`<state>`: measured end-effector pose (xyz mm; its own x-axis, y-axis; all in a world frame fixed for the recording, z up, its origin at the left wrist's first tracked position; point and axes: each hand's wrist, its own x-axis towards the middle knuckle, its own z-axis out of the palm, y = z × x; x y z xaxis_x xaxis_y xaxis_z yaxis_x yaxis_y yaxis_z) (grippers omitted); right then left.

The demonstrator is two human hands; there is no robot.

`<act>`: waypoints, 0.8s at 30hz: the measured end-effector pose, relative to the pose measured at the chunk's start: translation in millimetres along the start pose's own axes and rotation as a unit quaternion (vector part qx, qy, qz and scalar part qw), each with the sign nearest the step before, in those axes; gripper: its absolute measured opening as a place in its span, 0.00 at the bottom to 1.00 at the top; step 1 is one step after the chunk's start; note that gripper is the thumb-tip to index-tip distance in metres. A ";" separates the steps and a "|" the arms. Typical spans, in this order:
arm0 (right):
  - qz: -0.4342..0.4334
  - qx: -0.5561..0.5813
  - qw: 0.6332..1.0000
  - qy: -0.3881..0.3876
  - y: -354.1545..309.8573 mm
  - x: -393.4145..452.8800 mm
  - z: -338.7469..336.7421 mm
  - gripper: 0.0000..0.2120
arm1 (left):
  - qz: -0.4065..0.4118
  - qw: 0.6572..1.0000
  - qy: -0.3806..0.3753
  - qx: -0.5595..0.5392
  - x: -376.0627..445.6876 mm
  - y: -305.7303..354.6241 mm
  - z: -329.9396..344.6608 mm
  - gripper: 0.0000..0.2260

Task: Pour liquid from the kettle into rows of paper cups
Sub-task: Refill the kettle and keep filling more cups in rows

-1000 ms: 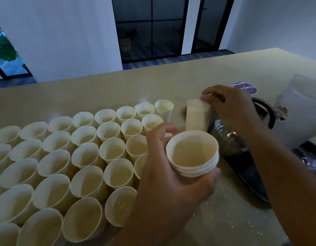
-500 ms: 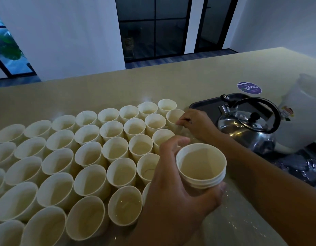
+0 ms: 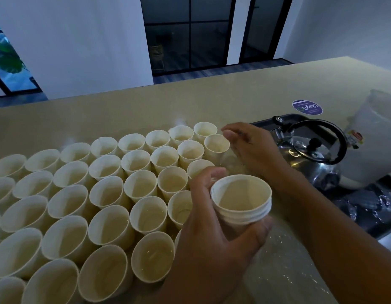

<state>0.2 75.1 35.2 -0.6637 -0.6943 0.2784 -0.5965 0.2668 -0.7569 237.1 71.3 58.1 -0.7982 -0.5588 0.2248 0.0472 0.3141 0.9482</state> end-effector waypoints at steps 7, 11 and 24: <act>0.015 -0.047 0.997 0.064 -13.9 -53.9 -63.1 0.04 | -0.014 0.999 -0.023 0.023 9.0 6.1 14.6 0.29; 0.081 -0.114 0.958 0.249 23.0 -55.8 -103.0 0.08 | 0.058 0.992 -0.060 0.099 24.4 20.9 39.9 0.28; 0.228 -0.066 0.953 0.187 99.9 -21.3 -139.3 0.20 | 0.027 0.858 -0.260 0.442 103.9 -11.4 98.3 0.37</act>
<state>-108.1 209.7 36.0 -0.9672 -0.2064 0.1479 -0.2429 0.5825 -0.7757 94.5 85.1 48.6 -0.9801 -0.1790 -0.0859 -0.1978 0.9164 0.3480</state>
